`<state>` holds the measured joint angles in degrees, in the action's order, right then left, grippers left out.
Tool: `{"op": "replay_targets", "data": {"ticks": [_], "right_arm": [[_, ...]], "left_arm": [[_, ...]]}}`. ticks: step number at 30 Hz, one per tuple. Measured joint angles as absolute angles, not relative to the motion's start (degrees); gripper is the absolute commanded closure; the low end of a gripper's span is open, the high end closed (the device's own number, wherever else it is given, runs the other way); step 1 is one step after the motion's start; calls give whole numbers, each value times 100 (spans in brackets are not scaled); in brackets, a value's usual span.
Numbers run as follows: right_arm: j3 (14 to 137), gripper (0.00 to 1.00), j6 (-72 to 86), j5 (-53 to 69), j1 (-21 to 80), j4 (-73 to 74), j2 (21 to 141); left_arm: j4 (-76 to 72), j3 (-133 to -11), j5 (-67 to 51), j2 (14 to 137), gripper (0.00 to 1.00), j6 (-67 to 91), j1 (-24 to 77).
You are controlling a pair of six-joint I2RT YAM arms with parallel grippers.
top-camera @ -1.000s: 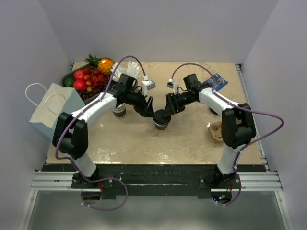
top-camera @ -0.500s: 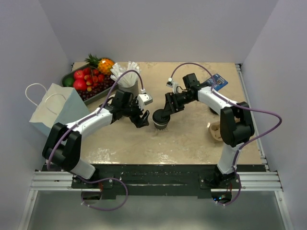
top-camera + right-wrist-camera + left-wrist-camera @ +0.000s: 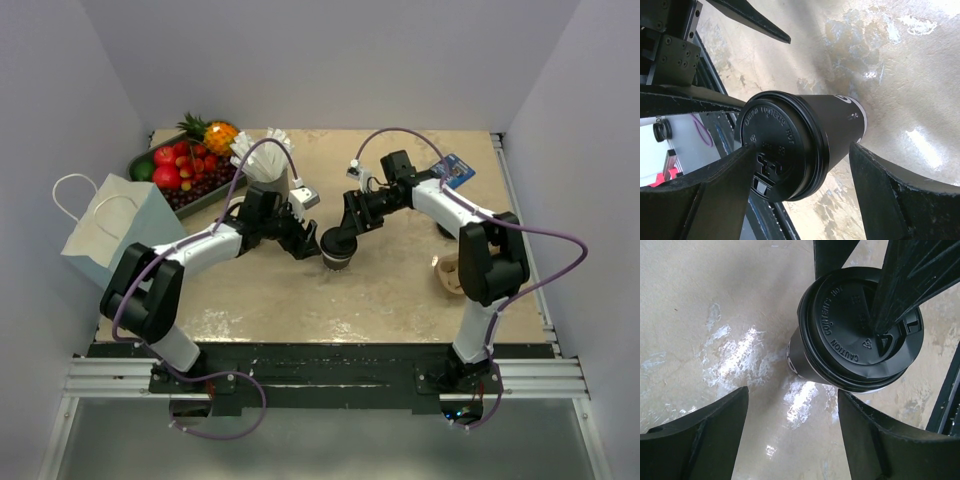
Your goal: Pack the takeout coffee
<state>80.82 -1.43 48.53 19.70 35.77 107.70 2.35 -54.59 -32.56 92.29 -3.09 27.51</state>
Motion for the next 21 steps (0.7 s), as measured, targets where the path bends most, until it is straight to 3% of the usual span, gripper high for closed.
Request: {"op": "replay_targets", "data": {"ticks": [21], "right_arm": [[8088,23,-99,4698,2174,3575,10879]], "left_arm": [[-252,-5275,-3452,9559,26,397,2751]]}}
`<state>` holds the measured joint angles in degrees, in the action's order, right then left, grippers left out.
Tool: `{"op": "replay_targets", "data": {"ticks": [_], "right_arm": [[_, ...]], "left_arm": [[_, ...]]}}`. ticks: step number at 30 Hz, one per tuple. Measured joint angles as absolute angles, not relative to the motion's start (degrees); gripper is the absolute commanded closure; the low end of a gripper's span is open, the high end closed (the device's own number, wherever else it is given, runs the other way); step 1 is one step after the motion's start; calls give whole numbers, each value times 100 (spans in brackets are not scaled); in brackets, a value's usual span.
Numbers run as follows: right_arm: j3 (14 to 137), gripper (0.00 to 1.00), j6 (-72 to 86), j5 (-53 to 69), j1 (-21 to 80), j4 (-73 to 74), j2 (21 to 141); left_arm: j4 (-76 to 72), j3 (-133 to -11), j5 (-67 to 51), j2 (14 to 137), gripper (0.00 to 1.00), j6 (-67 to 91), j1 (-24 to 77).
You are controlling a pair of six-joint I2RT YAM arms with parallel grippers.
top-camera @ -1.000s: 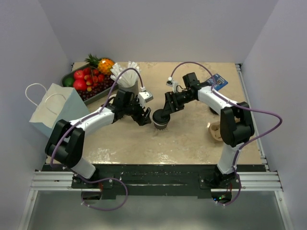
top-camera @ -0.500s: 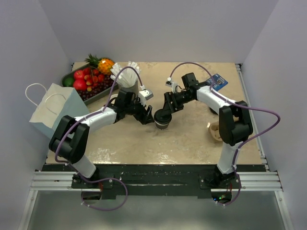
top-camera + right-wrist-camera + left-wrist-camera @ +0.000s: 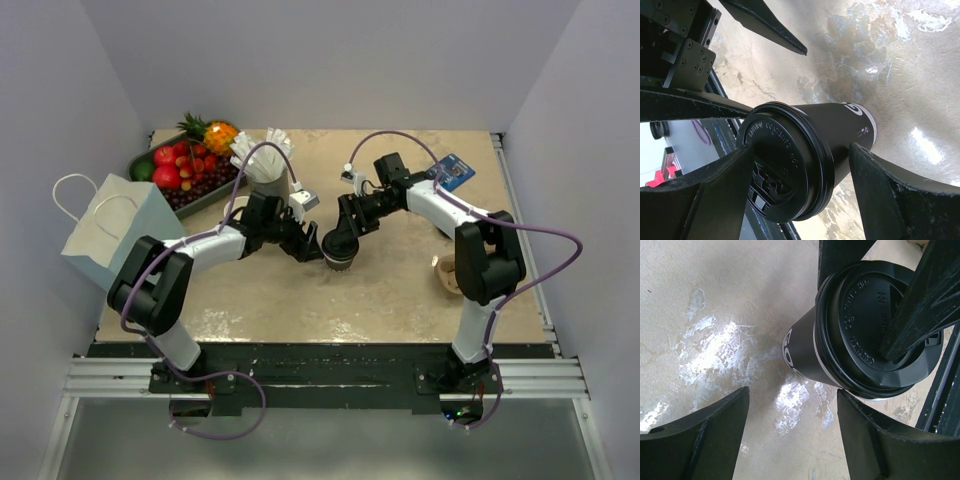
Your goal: Pack the takeout coffee
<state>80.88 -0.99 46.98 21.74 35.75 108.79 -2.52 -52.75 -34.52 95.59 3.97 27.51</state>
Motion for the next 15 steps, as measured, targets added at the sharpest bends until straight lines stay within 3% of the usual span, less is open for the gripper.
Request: {"op": "replay_targets", "data": {"ticks": [15], "right_arm": [[8058,23,-156,4827,2171,3551,10879]], "left_arm": [[-333,-5260,-3483,9644,26,541,2751]]}}
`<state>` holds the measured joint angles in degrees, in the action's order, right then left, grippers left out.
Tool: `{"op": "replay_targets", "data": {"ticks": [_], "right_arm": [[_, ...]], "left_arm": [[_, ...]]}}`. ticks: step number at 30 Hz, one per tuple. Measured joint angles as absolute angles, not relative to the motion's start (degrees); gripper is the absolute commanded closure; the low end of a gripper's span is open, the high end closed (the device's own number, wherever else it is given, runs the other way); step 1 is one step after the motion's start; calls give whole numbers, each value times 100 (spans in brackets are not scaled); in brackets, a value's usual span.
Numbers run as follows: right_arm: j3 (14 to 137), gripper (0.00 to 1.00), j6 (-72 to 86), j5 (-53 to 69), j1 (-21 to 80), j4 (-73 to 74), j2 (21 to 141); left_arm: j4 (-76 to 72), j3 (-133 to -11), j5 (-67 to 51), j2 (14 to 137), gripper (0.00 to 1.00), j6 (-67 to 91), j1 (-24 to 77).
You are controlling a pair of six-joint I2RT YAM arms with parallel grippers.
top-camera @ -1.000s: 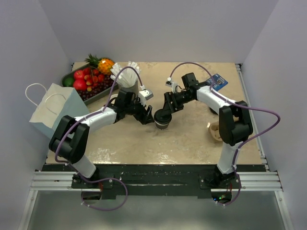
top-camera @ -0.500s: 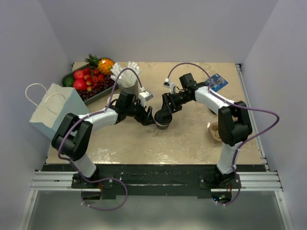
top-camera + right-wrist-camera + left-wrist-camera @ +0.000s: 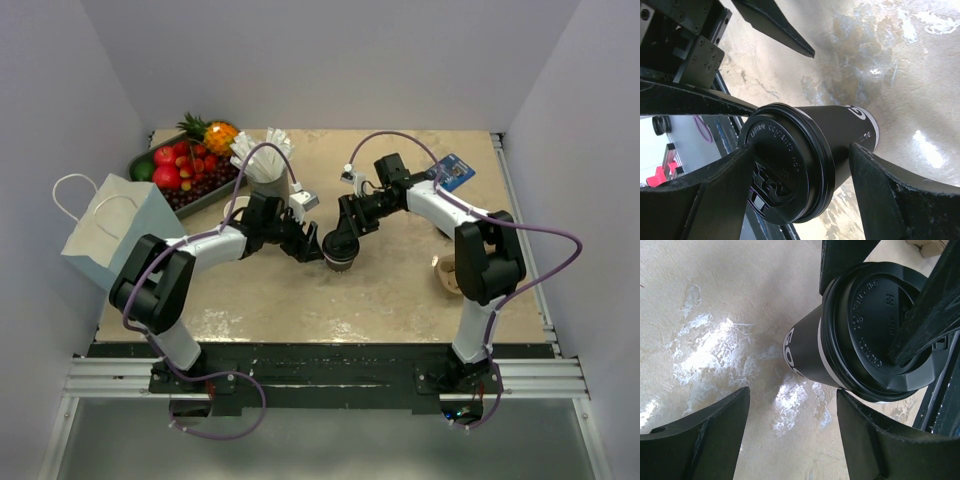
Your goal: Pack the takeout coffee
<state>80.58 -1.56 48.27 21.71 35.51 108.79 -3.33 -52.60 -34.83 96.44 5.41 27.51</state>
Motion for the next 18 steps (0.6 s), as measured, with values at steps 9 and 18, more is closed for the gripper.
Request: {"op": "replay_targets", "data": {"ticks": [9,18], "right_arm": [[8055,20,-298,5078,2147,3529,10982],[8020,21,-296,5046,2143,3533,11017]], "left_arm": [[-329,-5260,-3553,9677,27,543,2751],[-349,-5262,-3553,9706,27,596,2751]]}}
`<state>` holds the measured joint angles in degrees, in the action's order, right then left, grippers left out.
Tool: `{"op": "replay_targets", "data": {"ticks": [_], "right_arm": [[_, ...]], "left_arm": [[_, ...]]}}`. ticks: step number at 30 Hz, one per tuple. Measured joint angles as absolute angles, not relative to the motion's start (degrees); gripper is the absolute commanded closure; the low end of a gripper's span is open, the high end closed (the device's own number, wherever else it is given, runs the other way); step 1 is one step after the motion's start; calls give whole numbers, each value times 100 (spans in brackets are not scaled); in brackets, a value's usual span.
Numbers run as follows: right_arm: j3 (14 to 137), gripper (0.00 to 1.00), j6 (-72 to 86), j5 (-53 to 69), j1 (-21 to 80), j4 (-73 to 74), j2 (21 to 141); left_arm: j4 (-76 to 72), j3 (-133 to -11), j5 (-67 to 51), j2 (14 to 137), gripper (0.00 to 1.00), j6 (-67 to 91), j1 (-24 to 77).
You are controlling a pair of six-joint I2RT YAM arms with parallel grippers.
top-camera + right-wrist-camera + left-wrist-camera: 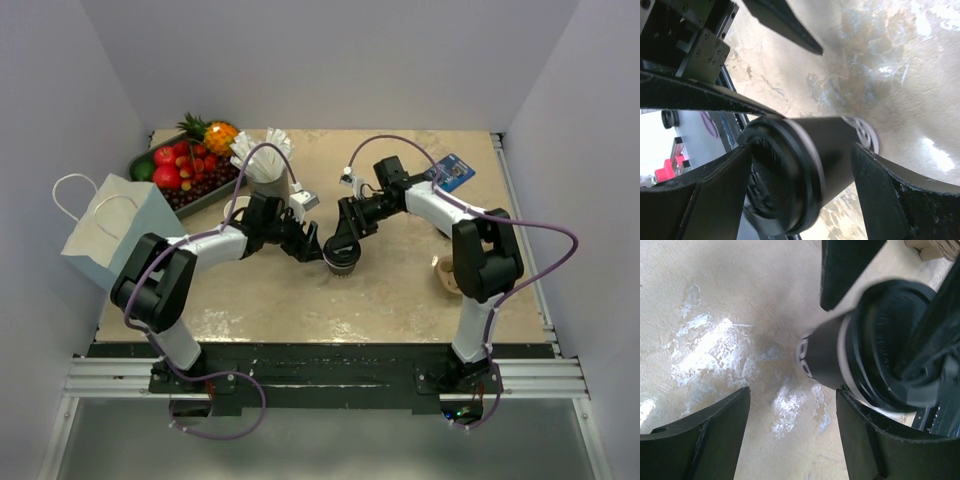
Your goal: Pack the takeout coffee
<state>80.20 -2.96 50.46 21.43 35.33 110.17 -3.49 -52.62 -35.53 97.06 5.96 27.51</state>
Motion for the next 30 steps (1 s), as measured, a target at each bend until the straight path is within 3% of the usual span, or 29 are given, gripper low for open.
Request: {"op": "replay_targets", "data": {"ticks": [24,30], "right_arm": [[7957,22,-596,4744,2239,3861,10759],[8023,18,-869,4757,2156,4200,10759]], "left_arm": [[-401,-5627,-3527,9885,27,781,2790],[-246,-5642,-3527,9660,27,770,2790]]}}
